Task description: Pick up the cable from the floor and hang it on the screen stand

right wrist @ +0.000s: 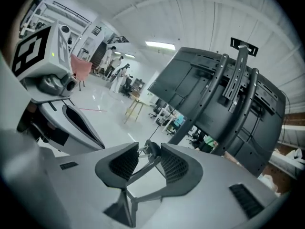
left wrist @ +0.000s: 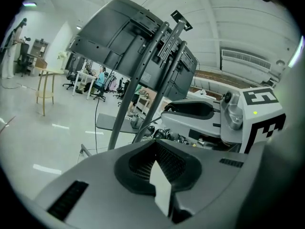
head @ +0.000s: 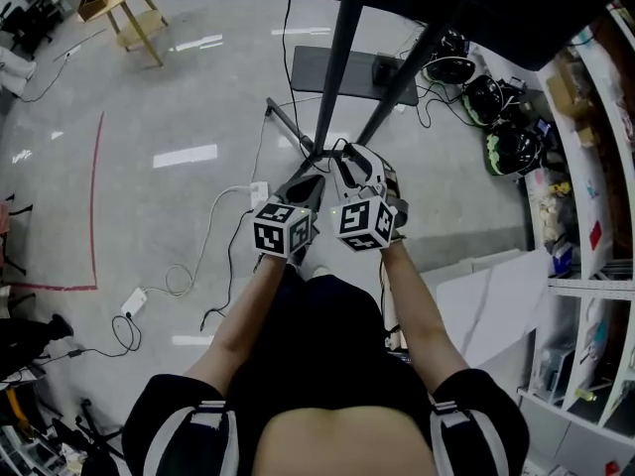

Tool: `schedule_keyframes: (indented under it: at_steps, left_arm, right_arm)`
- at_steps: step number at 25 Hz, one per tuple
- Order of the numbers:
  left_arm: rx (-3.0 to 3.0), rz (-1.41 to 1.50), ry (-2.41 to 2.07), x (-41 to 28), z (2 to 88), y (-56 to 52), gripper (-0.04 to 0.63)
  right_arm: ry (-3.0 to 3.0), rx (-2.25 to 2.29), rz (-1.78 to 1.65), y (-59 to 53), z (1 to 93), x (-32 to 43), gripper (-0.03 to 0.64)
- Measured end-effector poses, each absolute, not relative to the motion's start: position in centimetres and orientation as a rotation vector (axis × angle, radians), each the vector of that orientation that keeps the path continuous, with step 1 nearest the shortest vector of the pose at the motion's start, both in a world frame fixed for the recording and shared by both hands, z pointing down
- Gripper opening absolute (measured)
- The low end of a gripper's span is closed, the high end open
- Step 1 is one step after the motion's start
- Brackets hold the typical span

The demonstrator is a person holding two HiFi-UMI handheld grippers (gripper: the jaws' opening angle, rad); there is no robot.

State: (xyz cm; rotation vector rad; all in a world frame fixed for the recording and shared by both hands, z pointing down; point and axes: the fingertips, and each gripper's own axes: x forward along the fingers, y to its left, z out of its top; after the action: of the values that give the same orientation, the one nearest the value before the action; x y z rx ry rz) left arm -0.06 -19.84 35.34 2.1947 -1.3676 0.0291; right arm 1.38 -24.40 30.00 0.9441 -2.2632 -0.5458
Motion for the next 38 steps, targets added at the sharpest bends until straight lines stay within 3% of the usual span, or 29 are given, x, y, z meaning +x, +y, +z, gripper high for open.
schedule_keyframes:
  at_steps: [25, 38]
  left_arm:
    - [2.545, -0.062, -1.314, -6.6, 19.1, -25.8, 0.008]
    - [2.711, -0.127, -1.390, -6.0, 10.0, -35.9, 0.006]
  right_arm:
    - [-2.297, 1.002, -1.072, -29.2, 7.3, -8.6, 0.163]
    - [-2.318, 1.050, -1.306, -37.0, -5.5, -10.4, 0.163]
